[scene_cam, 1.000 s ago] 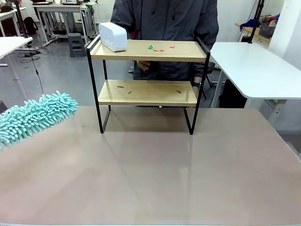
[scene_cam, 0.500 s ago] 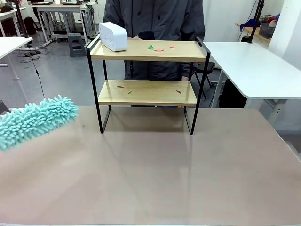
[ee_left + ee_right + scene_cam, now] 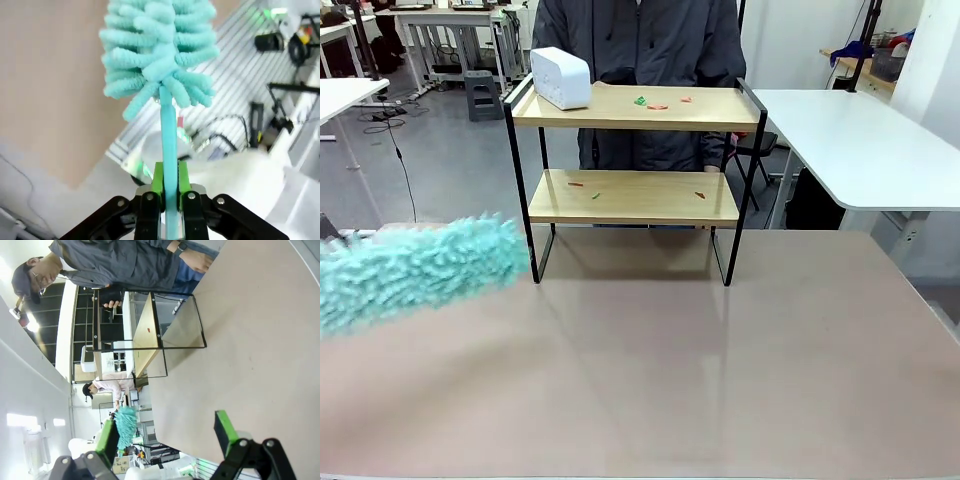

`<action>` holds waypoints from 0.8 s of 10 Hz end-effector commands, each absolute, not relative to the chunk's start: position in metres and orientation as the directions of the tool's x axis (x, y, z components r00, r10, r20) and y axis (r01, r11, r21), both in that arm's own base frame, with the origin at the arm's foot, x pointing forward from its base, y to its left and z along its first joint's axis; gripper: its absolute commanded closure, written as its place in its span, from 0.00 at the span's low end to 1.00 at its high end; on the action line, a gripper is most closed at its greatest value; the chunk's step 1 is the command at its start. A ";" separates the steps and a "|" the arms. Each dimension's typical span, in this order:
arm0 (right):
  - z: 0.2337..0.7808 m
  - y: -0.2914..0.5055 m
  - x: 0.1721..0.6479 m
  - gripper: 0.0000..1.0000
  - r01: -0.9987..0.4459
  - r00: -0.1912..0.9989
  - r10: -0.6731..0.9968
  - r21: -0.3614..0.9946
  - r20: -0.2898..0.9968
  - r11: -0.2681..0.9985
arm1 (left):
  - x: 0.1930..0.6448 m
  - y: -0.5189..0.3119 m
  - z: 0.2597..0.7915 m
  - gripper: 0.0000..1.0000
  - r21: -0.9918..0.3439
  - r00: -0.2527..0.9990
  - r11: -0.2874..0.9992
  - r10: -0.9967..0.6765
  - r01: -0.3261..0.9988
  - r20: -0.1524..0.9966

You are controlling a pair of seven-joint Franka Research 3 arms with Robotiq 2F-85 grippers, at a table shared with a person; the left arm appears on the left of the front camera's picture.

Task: Clean the shelf.
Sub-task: Clean the specific tier of the Shelf with the Duster once objects are removed.

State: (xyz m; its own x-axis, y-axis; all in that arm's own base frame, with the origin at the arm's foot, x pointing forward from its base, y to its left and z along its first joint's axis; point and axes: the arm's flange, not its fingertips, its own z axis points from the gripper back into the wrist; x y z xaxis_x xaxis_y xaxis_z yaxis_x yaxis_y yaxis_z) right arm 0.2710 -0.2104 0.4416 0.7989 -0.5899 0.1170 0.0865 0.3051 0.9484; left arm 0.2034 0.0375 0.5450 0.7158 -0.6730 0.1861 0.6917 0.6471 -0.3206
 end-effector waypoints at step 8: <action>0.441 -0.207 0.272 0.00 0.055 0.793 -0.592 0.952 0.140 0.300 | 0.268 -0.085 0.541 0.87 -0.297 0.746 0.685 -0.624 0.665 0.233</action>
